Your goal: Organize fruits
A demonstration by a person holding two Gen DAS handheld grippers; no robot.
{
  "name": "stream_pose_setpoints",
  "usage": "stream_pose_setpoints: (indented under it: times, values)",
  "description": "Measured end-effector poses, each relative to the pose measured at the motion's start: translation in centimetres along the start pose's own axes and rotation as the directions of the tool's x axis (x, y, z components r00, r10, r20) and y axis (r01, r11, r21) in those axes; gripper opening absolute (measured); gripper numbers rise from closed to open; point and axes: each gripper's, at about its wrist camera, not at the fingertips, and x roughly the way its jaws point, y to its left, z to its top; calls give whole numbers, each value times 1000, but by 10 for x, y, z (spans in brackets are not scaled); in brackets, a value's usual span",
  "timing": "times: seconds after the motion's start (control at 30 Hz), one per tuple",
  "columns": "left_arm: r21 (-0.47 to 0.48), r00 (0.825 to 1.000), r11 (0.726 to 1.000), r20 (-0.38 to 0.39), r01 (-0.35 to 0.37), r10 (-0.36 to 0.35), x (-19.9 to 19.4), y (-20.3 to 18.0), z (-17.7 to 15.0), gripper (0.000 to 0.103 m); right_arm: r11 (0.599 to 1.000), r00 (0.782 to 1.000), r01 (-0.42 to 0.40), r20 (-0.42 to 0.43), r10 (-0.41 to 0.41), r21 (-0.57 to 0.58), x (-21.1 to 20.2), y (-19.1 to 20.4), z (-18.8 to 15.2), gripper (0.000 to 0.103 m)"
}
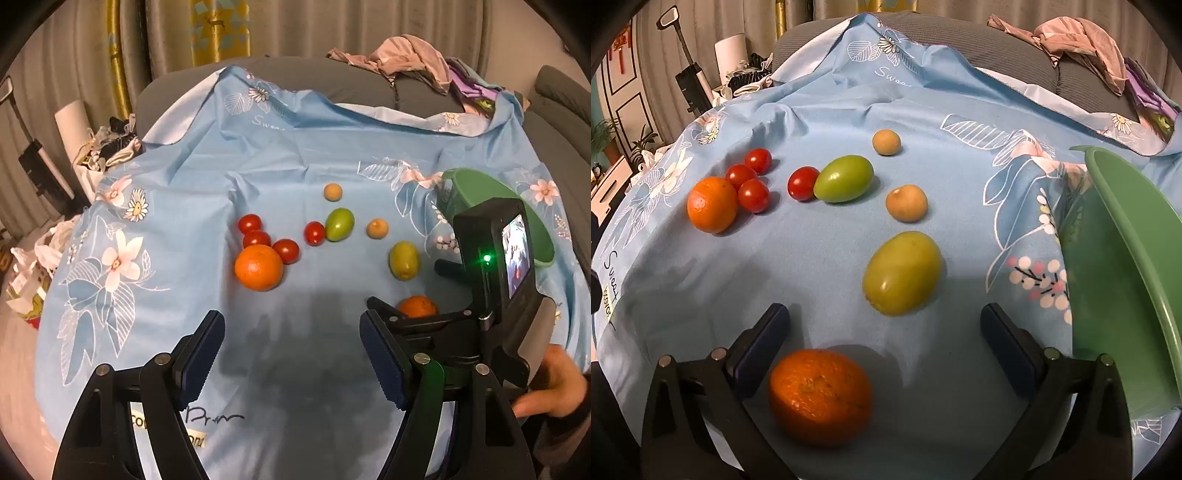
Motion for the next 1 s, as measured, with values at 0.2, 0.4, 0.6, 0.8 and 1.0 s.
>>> stream_pose_setpoints:
  times: [0.2, 0.4, 0.6, 0.8, 1.0]
  values:
    - [-54, 999, 997, 11, 53, -53, 4, 6, -5, 75, 1000, 1000, -10, 3, 10, 5, 0, 0, 0, 103]
    - [-78, 996, 993, 20, 88, -86, 8, 11, -1, 75, 1000, 1000, -10, 0, 10, 4, -1, -1, -1, 103]
    - [-52, 997, 995, 22, 79, -78, 7, 10, -2, 75, 1000, 1000, -8, -5, 8, 2, 1, 4, 0, 103]
    - [-29, 998, 997, 14, 65, -65, 8, 11, -4, 75, 1000, 999, 3, -33, -3, 11, 3, 7, 1, 103]
    - [-25, 998, 998, 10, 57, -56, 9, 14, -4, 75, 1000, 999, -13, -50, 14, 23, -2, 10, 2, 103]
